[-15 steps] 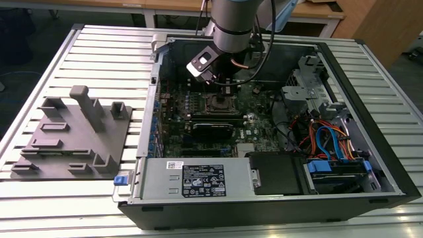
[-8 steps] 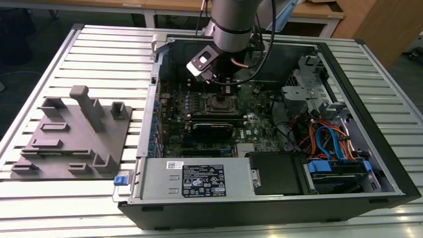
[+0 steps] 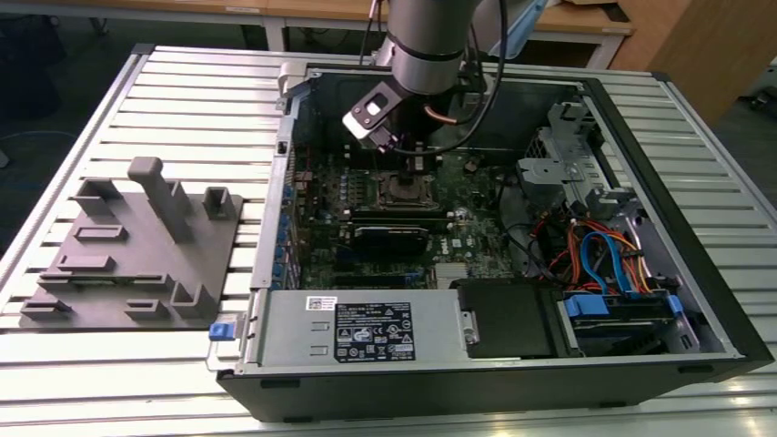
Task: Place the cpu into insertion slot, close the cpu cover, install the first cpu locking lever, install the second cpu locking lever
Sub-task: 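Install the first cpu locking lever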
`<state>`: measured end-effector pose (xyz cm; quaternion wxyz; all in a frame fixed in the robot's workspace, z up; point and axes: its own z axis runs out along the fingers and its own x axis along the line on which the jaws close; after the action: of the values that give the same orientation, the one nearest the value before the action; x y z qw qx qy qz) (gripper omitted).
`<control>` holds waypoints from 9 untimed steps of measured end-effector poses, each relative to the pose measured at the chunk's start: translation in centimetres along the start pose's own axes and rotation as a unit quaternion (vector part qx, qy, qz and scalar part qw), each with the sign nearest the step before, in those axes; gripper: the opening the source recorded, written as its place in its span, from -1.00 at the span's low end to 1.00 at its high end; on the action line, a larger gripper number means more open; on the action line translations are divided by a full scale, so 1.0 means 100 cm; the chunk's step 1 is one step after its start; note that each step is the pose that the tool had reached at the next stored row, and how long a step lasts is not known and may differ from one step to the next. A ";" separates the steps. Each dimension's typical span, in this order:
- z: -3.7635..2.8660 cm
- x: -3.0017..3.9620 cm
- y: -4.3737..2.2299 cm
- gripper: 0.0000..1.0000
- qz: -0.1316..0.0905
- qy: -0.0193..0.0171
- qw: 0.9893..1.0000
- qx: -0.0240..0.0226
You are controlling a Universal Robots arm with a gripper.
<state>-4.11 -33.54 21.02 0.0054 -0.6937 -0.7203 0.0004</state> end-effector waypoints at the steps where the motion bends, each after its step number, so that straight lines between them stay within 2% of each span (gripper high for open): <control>1: -0.0014 0.0000 0.0000 -0.80 0.000 0.000 1.000 0.000; 5: -0.0095 0.0001 0.0000 -0.80 0.000 0.000 1.000 0.000; 9: -0.0204 0.0002 -0.0001 -0.80 0.000 0.000 1.000 0.000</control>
<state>-4.11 -33.54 23.05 0.0054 -0.6937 -0.7203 0.0003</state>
